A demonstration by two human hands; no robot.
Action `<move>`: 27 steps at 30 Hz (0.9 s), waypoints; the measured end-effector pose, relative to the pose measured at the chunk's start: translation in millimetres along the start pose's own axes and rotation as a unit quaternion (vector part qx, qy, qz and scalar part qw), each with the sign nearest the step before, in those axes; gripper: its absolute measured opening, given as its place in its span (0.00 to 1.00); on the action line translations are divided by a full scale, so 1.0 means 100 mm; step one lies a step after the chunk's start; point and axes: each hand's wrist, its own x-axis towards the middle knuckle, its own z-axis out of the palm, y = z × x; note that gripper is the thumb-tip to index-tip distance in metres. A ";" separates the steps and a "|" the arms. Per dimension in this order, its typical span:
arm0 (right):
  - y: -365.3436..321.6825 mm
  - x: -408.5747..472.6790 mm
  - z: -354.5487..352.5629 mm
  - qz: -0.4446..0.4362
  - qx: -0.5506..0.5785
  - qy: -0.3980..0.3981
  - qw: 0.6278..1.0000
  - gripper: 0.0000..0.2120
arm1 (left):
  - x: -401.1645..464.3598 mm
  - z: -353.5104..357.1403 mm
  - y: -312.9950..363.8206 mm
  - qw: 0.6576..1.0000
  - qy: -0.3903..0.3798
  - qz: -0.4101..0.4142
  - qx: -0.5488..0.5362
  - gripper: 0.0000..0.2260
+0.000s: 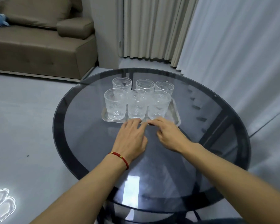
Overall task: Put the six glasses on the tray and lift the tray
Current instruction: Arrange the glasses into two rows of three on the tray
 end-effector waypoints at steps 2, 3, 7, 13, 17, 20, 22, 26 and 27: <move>-0.04 -0.29 -0.10 0.005 0.013 -0.008 1.000 0.29 | -0.05 -0.02 0.20 0.999 -0.022 0.044 0.000 0.23; -0.05 -0.42 -0.14 0.007 0.023 -0.010 1.000 0.30 | -0.09 -0.03 0.28 0.998 -0.034 0.058 0.005 0.22; -0.02 -0.76 -0.35 0.049 0.065 0.011 0.997 0.23 | -0.19 -0.05 0.49 0.996 -0.060 0.059 0.011 0.17; 0.15 -0.74 -0.66 0.191 0.118 0.299 0.928 0.08 | -0.26 -0.13 0.65 0.995 -0.097 0.030 0.012 0.13; 0.11 -0.55 -0.51 0.193 0.212 0.108 0.952 0.41 | -0.24 -0.28 0.68 0.997 -0.065 -0.001 -0.047 0.14; 0.13 -0.47 -0.41 0.181 0.208 0.120 0.954 0.40 | -0.22 -0.39 0.72 0.992 0.067 -0.018 -0.109 0.12; 0.19 -0.46 -0.45 0.181 0.211 0.140 0.950 0.40 | -0.18 -0.46 0.73 0.983 0.146 -0.017 -0.110 0.11; 0.31 -0.59 -0.52 0.176 0.225 0.145 0.947 0.37 | -0.10 -0.52 0.72 0.982 0.170 -0.038 -0.079 0.14; 0.35 -0.63 -0.54 0.176 0.224 0.144 0.948 0.37 | -0.08 -0.51 0.72 0.985 0.153 -0.048 -0.071 0.15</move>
